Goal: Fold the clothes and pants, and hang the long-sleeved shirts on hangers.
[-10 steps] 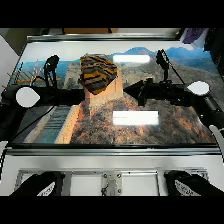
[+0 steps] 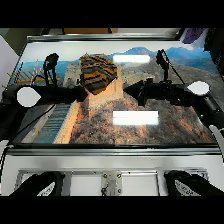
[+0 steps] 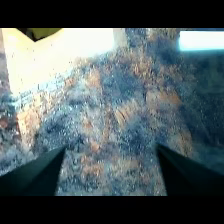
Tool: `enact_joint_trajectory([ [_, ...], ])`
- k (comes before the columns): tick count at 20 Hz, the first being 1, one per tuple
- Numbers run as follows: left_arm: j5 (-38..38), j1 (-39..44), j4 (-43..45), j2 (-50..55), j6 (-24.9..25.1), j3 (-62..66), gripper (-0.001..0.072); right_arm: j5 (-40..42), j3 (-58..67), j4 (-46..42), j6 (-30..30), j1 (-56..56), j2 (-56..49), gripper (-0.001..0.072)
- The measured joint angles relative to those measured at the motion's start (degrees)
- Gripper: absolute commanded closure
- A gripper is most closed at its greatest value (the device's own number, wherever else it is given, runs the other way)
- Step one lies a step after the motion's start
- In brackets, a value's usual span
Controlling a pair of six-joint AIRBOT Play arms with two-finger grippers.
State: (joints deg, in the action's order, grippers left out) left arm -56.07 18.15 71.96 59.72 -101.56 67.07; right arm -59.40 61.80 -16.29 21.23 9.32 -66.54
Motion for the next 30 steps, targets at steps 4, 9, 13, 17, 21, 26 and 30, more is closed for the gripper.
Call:
enact_joint_trajectory([
  [4, 5.7, -1.1, 2.4, 8.8, 2.5, 6.7, -0.0002, 0.0, 0.0, 0.0, 0.0, 0.0, 0.0, 0.0691],
  [9, 7.7, -7.6, 2.6, 30.0, 3.1, 20.6, -0.0003, 0.0, 0.0, 0.0, 0.0, 0.0, 0.0, 0.0691],
  [13, 7.8, -12.0, -5.7, 46.9, 4.9, 31.6, -0.0002, 0.0, 0.0, 0.0, 0.0, 0.0, -0.1, 0.0690],
  [17, 7.1, -12.7, -11.9, 57.7, 6.5, 41.2, -0.0001, 0.0, 0.0, 0.0, 0.0, 0.0, -0.1, 0.0691],
  [21, 5.4, -11.7, -14.0, 62.2, 7.0, 47.8, 0.0694, 0.0, 0.0, 0.0, 0.0, 0.0, -0.1, 0.0691],
  [26, -0.3, -11.1, -15.9, 58.2, 8.0, 50.1, 0.0695, 0.0, 0.0, 0.0, 0.0, 0.0, -0.1, 0.0691],
  [30, -3.1, -11.1, -16.1, 43.9, 11.8, 50.5, 0.0694, 0.0, 0.0, 0.0, 0.0, 0.0, -0.1, 0.0691],
])
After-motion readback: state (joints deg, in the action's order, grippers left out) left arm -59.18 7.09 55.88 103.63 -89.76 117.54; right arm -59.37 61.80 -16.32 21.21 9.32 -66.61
